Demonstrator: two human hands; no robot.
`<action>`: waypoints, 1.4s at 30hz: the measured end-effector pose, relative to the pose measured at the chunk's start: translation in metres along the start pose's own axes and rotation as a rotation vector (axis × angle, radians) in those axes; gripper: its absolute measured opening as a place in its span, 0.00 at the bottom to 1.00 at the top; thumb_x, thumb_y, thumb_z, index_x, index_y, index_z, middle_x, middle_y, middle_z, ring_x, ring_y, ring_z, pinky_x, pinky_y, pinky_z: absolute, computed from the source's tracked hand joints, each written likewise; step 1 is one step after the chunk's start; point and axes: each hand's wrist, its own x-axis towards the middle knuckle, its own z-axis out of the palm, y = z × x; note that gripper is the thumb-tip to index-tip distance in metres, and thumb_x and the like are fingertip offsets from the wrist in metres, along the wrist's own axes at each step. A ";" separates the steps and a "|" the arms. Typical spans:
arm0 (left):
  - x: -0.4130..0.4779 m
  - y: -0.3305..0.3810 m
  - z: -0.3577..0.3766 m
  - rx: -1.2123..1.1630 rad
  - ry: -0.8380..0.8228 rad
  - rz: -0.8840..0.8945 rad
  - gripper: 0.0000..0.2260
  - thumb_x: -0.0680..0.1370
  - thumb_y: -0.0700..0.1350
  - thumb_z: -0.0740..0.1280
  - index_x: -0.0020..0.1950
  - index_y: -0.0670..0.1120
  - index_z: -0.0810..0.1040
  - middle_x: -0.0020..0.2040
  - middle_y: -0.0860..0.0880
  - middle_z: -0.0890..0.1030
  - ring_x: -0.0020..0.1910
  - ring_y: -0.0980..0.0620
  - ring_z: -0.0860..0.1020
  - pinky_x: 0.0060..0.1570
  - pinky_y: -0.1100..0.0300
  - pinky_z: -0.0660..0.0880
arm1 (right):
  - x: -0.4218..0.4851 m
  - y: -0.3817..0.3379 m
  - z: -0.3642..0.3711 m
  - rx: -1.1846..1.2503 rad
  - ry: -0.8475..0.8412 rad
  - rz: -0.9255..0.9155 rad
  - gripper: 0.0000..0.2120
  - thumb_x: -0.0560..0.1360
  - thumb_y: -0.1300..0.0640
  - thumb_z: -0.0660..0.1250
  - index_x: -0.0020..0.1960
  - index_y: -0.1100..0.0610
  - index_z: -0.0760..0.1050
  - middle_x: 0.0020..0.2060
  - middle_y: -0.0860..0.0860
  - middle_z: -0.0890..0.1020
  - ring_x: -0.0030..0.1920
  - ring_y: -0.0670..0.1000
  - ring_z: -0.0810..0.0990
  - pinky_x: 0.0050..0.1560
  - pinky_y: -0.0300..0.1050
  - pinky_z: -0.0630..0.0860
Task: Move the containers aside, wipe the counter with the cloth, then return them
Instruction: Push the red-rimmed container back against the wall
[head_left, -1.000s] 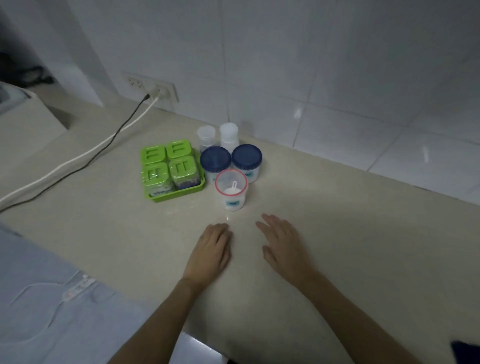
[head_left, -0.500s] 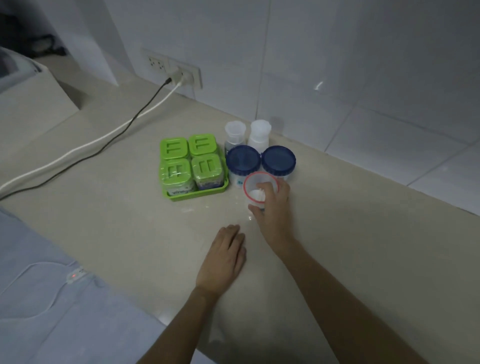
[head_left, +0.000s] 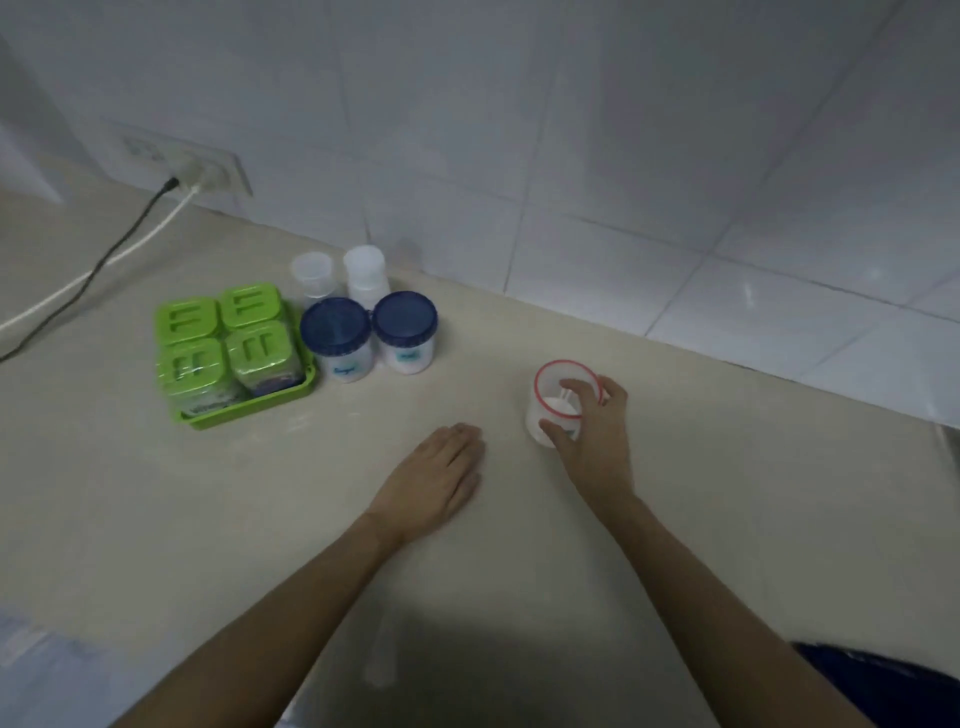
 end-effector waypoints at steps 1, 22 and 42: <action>0.018 0.014 0.005 -0.011 -0.006 0.015 0.20 0.81 0.49 0.57 0.68 0.41 0.74 0.69 0.42 0.75 0.69 0.44 0.73 0.71 0.47 0.65 | -0.002 0.016 -0.015 -0.006 0.014 0.035 0.26 0.68 0.60 0.74 0.64 0.57 0.72 0.66 0.62 0.65 0.62 0.62 0.72 0.66 0.47 0.68; 0.137 0.131 0.088 -0.081 0.074 -0.098 0.26 0.77 0.56 0.57 0.68 0.41 0.74 0.69 0.41 0.74 0.71 0.44 0.71 0.72 0.50 0.56 | 0.087 0.207 -0.145 -0.093 0.200 0.252 0.25 0.71 0.60 0.72 0.65 0.59 0.66 0.68 0.62 0.61 0.61 0.62 0.73 0.66 0.52 0.70; 0.108 0.091 0.034 -0.101 0.010 -0.075 0.22 0.81 0.51 0.58 0.70 0.40 0.71 0.71 0.40 0.71 0.72 0.42 0.67 0.76 0.46 0.57 | 0.019 0.146 -0.116 -0.467 -0.060 -0.034 0.25 0.70 0.59 0.72 0.64 0.62 0.70 0.72 0.66 0.63 0.67 0.68 0.68 0.68 0.59 0.66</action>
